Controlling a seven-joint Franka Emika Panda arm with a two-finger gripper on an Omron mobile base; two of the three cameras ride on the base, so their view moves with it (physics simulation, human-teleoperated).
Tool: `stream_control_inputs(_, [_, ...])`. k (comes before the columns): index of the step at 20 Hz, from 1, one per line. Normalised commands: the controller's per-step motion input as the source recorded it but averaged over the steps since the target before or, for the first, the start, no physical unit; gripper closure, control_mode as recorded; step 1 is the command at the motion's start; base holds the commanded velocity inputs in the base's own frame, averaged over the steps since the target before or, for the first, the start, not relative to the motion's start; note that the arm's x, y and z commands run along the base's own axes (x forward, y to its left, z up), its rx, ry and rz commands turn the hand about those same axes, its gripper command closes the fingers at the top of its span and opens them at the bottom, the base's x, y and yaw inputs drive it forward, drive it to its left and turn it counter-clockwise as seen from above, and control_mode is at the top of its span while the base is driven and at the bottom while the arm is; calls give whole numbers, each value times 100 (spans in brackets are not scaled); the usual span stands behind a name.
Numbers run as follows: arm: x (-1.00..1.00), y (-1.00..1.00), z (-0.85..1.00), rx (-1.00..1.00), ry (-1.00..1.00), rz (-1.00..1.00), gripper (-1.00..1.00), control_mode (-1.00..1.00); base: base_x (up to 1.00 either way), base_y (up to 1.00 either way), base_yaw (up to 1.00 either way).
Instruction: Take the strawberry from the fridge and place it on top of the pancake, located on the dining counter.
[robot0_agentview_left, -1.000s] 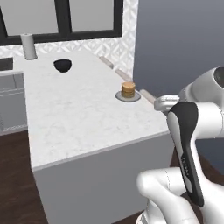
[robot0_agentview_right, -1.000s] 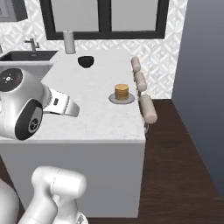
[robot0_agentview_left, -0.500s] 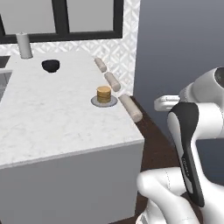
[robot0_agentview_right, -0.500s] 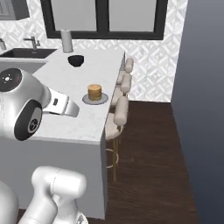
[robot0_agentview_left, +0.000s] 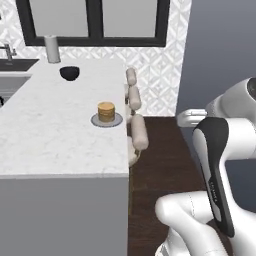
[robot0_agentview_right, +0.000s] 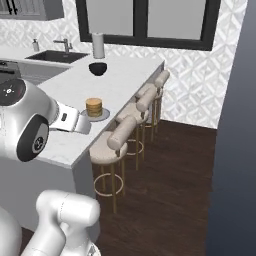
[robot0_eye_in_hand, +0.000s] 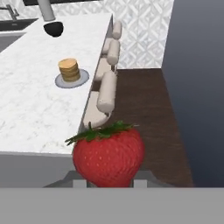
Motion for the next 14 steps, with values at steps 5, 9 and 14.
stream_control_inputs(5, [0,0,0,0,0,0,100,100,54,-100,52])
stream_control_inputs(9, [0,0,0,0,0,0,100,100,50,-100,60])
stream_control_inputs(14, [0,0,0,0,0,0,100,100,50,-98,67])
